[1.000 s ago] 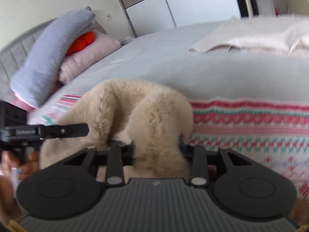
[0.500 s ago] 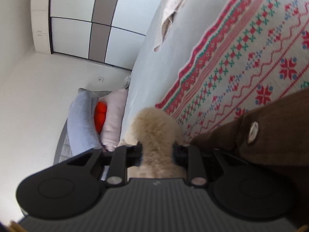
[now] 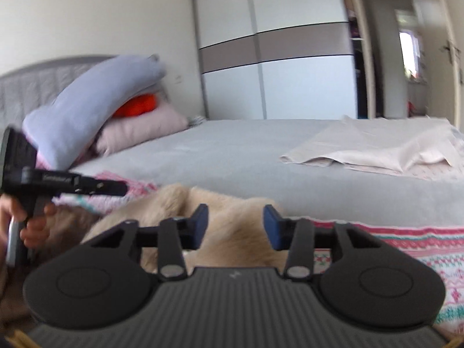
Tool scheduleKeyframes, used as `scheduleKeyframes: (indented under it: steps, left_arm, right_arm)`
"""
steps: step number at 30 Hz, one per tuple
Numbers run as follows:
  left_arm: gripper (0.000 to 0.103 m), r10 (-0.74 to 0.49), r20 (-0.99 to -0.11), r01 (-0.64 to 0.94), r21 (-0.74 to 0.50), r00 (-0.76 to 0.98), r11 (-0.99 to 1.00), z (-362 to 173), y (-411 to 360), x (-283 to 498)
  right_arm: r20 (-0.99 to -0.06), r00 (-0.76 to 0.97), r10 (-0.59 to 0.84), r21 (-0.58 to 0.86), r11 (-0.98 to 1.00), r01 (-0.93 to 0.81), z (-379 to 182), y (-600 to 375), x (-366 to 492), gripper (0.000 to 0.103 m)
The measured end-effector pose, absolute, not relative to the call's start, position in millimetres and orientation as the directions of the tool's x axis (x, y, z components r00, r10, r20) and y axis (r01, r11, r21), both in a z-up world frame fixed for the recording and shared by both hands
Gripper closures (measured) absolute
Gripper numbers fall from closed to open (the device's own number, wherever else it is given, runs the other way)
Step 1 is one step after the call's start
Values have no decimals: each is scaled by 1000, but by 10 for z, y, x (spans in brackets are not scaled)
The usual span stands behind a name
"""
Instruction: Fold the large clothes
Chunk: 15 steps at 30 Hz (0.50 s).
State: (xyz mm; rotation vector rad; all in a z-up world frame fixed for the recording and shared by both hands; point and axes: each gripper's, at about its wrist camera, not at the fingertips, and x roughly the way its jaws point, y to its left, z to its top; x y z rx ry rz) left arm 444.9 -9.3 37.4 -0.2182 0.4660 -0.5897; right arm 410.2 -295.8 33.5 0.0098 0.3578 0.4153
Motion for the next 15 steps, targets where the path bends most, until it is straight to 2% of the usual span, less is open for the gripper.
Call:
scheduleKeyframes:
  steps: [3,8,15]
  left_arm:
    - [84,-507,-423,466,-205,751,861,220,-275,4538]
    - [83,-406,-470,394,-129,783,910,-38,-407,4790]
    - [77,-429,-479,359,-236,766,903,-36,-232,4794]
  right_arm:
    - [-380,865,328,-24,931,-364,210,-2737,4173,76]
    - [-454,872,183,-135,953,-270,-17,-2632,4309,77]
    - [-507,851,135,-139,962,-235,-102,-2650,4362,78]
